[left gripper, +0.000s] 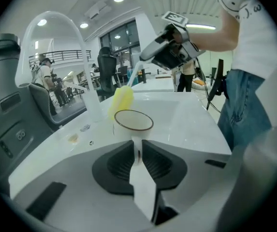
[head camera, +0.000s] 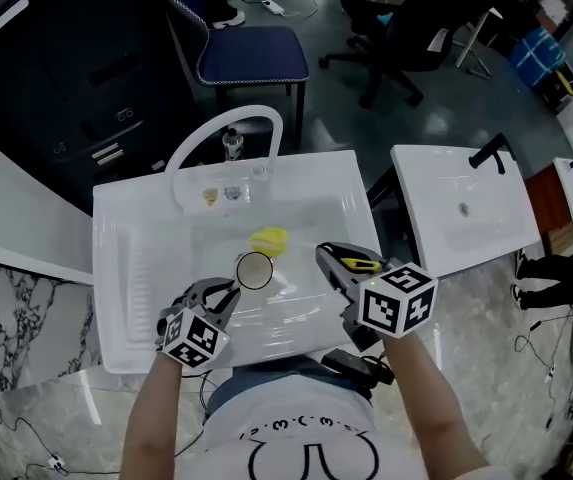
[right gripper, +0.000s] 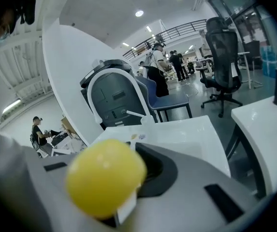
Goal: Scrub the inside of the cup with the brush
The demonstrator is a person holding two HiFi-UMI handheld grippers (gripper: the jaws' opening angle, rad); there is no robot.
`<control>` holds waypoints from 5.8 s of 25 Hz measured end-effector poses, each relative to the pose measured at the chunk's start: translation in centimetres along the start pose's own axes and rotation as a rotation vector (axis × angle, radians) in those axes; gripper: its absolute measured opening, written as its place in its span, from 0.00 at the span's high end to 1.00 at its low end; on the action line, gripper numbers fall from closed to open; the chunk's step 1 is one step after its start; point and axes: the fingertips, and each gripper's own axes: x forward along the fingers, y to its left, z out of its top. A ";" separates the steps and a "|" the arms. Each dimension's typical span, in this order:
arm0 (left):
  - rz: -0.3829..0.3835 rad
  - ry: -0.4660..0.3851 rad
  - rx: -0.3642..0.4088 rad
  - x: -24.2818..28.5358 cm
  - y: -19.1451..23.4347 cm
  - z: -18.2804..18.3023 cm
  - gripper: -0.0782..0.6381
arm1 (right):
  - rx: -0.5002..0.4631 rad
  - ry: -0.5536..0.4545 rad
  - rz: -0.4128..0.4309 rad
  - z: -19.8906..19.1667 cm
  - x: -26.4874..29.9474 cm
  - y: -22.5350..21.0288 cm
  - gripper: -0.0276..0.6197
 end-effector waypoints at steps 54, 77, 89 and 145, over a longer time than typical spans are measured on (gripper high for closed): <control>-0.125 0.146 0.259 3.7 -1.4 -0.9 0.80 | -0.647 0.354 0.112 -4.1 6.6 7.7 0.89; -0.142 0.165 0.248 3.6 -1.5 -1.9 0.80 | -0.269 0.407 0.077 -6.5 11.9 2.6 0.89; -0.112 0.146 0.139 4.0 -0.1 -2.1 0.80 | -0.135 0.320 -0.153 -4.0 6.3 -5.0 0.89; 0.036 0.166 -0.480 4.1 2.3 -3.7 0.60 | -0.187 0.070 -0.194 -1.6 1.0 -1.0 0.89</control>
